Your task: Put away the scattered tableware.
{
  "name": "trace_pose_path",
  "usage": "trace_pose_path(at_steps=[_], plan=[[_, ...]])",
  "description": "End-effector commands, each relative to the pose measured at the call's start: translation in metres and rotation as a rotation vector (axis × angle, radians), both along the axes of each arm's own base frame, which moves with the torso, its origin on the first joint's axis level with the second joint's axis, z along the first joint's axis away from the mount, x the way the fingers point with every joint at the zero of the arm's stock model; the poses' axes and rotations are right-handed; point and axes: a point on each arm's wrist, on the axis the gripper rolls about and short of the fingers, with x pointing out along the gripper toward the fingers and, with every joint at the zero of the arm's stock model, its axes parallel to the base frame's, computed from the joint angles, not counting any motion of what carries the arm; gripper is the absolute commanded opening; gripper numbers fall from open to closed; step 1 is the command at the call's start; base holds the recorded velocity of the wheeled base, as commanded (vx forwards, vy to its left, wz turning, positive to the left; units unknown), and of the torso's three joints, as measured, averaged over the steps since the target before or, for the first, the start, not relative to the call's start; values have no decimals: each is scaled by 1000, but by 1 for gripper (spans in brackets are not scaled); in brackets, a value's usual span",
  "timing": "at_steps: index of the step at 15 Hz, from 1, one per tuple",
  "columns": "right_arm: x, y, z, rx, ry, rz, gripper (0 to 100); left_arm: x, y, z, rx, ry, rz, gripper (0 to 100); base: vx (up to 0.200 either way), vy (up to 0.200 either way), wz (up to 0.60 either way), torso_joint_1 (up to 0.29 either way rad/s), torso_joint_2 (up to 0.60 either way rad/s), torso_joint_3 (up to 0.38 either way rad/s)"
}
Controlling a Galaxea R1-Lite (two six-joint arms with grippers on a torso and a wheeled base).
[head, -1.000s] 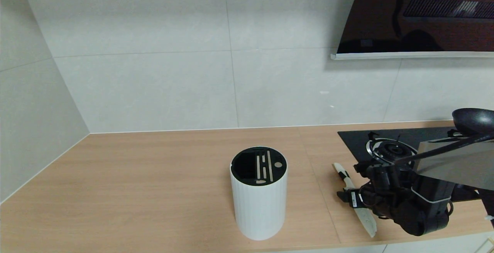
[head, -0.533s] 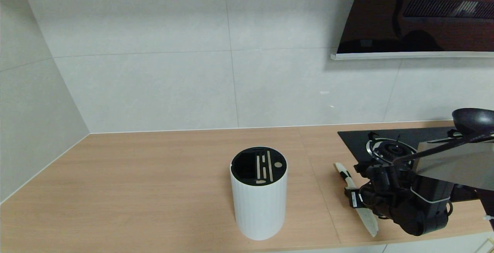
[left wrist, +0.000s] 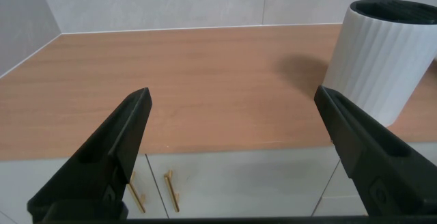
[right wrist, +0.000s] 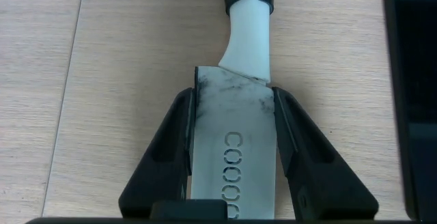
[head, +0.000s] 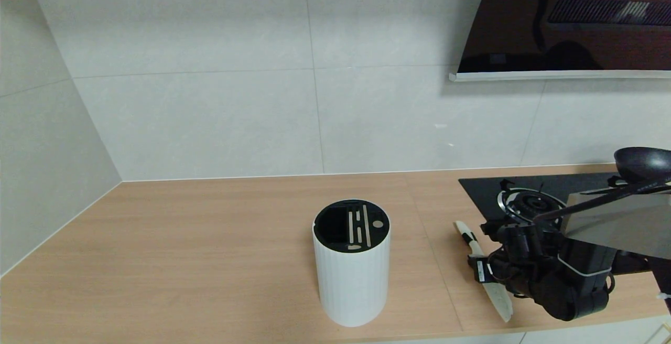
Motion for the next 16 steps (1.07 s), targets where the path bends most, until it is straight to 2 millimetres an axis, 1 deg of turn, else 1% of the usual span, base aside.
trace_pose_path(at_steps=[1,3,5,6,7,8,11,12,13,14,15,16], plan=[[0,0,10,8,-35,-2,0,0,0,0,0,0,0,100,0,0,0,0,0,0],[-5,0,43,50,-106,-18,0,0,0,0,-1,0,0,100,0,0,0,0,0,0],[-11,-1,68,63,-161,-14,0,0,0,0,-3,0,1,100,0,0,0,0,0,0],[-15,0,77,67,-179,-9,0,0,0,0,-1,0,1,100,0,0,0,0,0,0],[-15,0,77,67,-179,-9,0,0,0,0,-1,0,1,100,0,0,0,0,0,0],[-22,5,91,76,-211,8,0,0,0,0,-1,-1,1,100,0,0,0,0,0,0],[-31,4,110,88,-258,22,0,0,0,0,-7,-1,4,100,0,0,0,0,0,0],[-35,3,123,95,-293,24,0,0,0,0,-10,-1,4,100,0,0,0,0,0,0],[-38,3,131,101,-317,25,0,0,0,0,-10,-1,4,100,0,0,0,0,0,0],[-43,2,149,113,-368,28,0,0,0,0,-13,-3,12,100,0,0,0,0,0,0],[-58,5,179,133,-438,50,0,-1,1,10,-32,-74,55,100,0,0,0,0,0,0],[-67,5,194,139,-454,57,0,-5,1,26,-73,-191,45,100,0,0,0,0,0,0]])
